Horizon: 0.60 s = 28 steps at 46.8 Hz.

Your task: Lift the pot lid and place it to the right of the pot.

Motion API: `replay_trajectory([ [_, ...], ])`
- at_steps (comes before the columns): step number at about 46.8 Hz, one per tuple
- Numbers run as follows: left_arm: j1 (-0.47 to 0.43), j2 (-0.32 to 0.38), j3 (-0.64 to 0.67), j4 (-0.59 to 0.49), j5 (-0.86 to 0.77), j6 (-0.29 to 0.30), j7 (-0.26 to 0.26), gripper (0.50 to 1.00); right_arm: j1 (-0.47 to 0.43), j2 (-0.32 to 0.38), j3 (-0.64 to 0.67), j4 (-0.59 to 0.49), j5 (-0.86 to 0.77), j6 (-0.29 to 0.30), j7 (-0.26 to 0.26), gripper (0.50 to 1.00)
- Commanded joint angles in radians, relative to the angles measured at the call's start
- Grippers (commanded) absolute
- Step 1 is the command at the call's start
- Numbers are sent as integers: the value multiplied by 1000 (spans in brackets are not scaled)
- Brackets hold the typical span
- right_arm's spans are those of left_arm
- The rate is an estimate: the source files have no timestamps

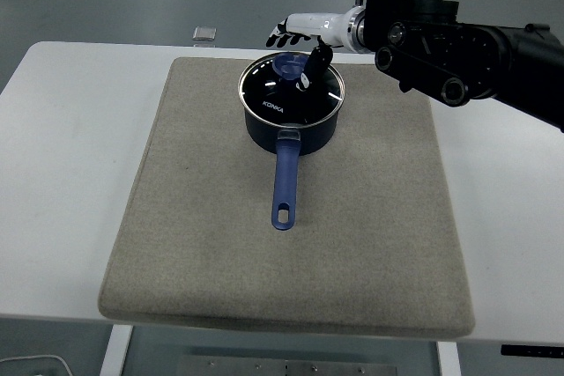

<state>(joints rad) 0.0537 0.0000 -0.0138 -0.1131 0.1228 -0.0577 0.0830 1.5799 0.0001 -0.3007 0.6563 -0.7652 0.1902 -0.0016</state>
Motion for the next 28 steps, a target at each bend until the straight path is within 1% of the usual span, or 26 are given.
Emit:
replay_trajectory([
  [1,0,0,0,0,0,-1,0,1000,-1,0,0,0,0,0,0,827],
  [4,0,0,0,1,0,-1,0,1000,-3,0,0,0,0,0,0,803],
  [11,0,0,0,1,0,1,0,1000,-5,0,0,0,-2,0,0,787],
  [17,0,0,0,1,0,-1,1,1000,-5,0,0,0,-3,2,0,782],
  [23,0,0,0,1,0,-1,0,1000,-5,0,0,0,-3,3,0,754],
  [26,0,0,0,0,0,-1,0,1000,-5,0,-1,0,-3,5,0,725],
  [28,0,0,0,0,0,-1,0,1000,-5,0,0,0,-3,6,0,719],
])
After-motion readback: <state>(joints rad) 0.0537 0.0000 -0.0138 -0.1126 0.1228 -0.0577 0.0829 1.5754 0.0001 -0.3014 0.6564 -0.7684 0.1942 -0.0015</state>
